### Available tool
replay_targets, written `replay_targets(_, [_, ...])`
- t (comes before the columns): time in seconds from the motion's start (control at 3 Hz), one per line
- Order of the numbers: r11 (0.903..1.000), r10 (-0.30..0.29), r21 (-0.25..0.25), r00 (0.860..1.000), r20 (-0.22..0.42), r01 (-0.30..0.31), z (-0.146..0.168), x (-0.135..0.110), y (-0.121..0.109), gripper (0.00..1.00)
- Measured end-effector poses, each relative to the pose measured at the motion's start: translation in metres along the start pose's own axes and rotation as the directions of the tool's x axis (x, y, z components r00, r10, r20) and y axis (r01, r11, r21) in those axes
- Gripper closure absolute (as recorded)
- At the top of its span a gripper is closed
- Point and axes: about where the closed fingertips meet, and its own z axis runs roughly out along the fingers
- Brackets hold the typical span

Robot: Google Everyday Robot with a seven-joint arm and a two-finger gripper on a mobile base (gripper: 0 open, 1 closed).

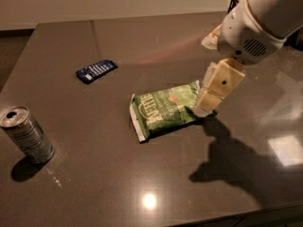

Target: Knock redbull can over

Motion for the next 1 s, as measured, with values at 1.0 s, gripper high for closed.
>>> replay_targets(1.0, [0.9655, -0.18, -0.123, 0.929, 0.323, 0.23, 0.092, -0.173, 0.102, 0.0])
